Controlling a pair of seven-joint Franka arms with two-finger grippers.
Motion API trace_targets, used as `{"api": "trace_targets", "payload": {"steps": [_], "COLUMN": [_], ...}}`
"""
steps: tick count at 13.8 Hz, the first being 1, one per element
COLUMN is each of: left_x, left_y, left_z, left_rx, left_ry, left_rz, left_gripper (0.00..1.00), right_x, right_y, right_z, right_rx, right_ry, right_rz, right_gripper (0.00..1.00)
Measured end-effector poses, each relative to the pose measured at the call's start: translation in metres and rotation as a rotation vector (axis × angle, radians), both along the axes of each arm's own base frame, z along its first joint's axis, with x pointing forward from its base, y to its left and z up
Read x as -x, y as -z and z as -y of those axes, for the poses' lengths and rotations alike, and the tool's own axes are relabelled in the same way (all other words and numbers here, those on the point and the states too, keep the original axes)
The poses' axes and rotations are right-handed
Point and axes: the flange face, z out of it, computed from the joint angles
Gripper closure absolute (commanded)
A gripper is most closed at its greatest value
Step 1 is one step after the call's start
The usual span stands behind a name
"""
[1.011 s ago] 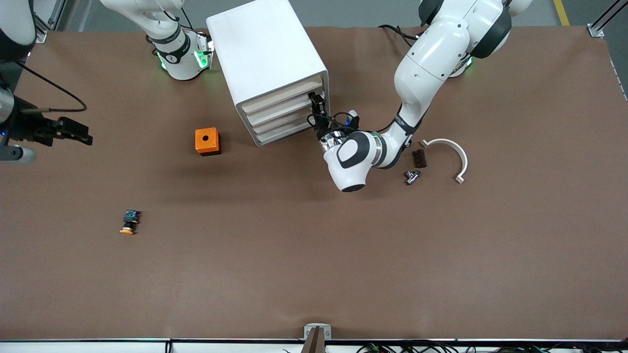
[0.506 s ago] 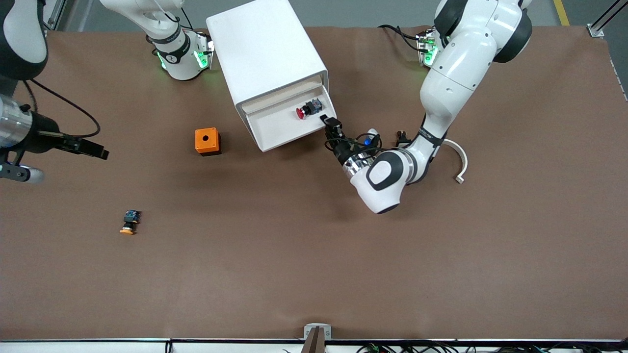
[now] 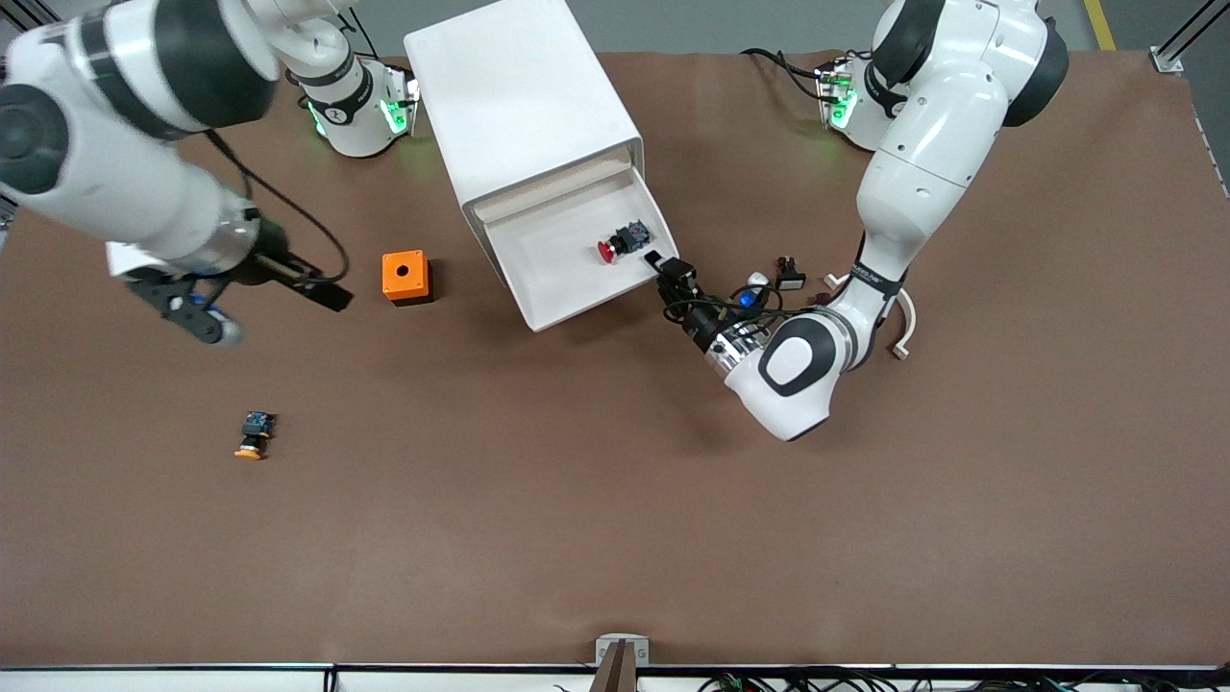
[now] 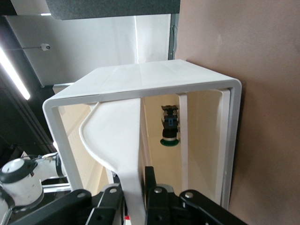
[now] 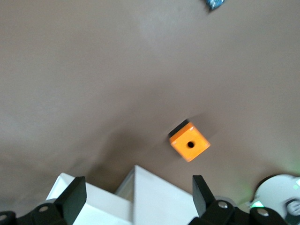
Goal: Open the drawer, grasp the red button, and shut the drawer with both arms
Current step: 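Grasp the red button in the drawer with the right gripper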
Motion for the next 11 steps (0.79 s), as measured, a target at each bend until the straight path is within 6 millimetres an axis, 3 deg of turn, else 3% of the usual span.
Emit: {"api": "trace_targets", "payload": {"steps": [2,4,8,11], "left_x": [-0.006,-0.011,-0.031,-0.054], "left_y": [-0.001,0.0,-0.016,-0.034], "left_z": [-0.007,-0.009,-0.009,-0.02], "left_rx": [0.003,0.039,0.156,0.287], "left_ry": [-0.015,-0.03,-0.042,-0.05], "left_rz": [0.006,0.06,0.209,0.36], "left_gripper": [0.18,0.01,0.01,0.01], "right_x": [0.02,0.045,0.096,0.12], "right_y": [0.015,0.032,0.067,0.092], "right_z": [-0.058,-0.113,-0.198,-0.243], "right_rx": [0.011,0.008,0.005,0.017], "right_ry": [0.072,0.133,0.236,0.3], "right_rz": [0.022,0.054,0.078,0.097], "right_gripper": [0.0,0.0,0.0,0.0]}}
